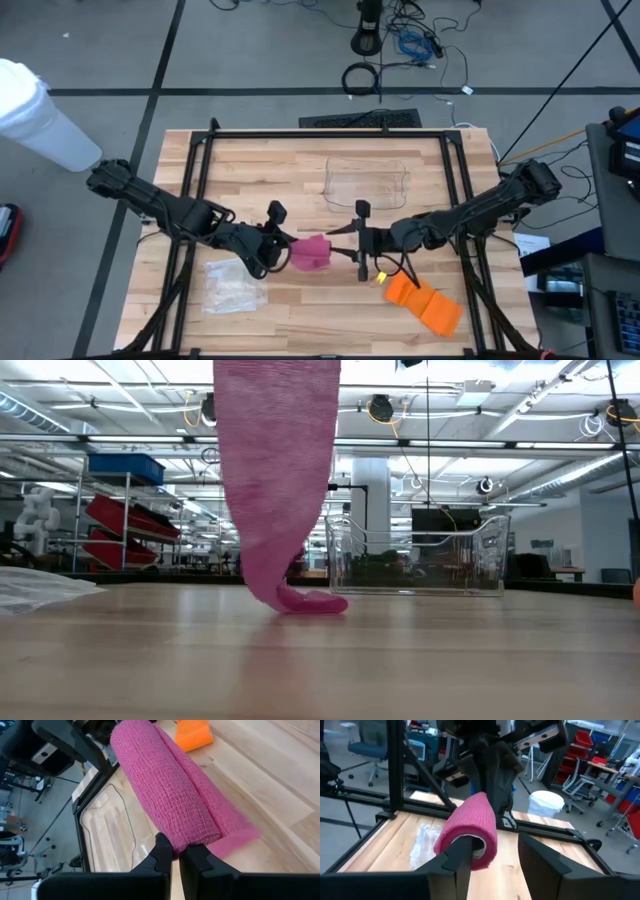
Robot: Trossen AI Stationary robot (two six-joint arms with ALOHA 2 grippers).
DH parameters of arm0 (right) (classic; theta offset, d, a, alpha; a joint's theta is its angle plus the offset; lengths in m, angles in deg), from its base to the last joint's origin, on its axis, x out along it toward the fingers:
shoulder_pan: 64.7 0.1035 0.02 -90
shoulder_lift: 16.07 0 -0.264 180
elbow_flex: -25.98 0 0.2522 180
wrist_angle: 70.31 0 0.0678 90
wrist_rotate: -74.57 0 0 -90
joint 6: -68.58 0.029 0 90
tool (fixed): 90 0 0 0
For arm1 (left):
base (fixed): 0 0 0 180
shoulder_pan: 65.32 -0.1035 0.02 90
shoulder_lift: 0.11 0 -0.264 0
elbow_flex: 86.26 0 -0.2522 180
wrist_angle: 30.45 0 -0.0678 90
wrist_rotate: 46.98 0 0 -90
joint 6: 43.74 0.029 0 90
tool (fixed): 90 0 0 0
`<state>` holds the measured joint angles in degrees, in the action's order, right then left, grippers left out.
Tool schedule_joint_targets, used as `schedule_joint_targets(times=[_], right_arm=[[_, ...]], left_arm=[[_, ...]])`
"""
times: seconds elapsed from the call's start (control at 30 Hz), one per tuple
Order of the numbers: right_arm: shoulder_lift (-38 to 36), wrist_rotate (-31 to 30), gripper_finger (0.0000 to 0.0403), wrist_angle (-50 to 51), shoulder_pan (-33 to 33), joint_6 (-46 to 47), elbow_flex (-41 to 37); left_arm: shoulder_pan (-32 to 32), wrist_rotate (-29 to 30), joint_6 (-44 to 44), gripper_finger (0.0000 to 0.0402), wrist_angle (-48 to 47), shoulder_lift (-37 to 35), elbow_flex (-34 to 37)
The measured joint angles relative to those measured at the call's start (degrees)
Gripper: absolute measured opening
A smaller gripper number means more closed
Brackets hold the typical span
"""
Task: Roll bandage
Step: Roll the pink bandage
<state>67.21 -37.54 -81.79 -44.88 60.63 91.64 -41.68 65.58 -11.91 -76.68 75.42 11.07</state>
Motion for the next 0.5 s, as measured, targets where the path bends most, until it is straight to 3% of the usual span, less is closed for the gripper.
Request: schedule_joint_targets(times=[0.17,0.33,0.5], right_arm=[[0.3,0.1,0.0103,1.0,-0.2,0.7,0.0],[-0.2,-0.9,0.0014,0.6,0.0,-1.5,0.0],[-0.6,-2.4,0.0005,0.2,0.0,-1.9,0.0]], left_arm=[[-0.5,0.0,0.0,0.0016,1.2,0.0,0.0],[-0.4,0.0,-3.4,0.0018,2.0,0.0,0.0],[-1.0,-2.5,-13.1,0.0057,3.4,-0.5,0.1]])
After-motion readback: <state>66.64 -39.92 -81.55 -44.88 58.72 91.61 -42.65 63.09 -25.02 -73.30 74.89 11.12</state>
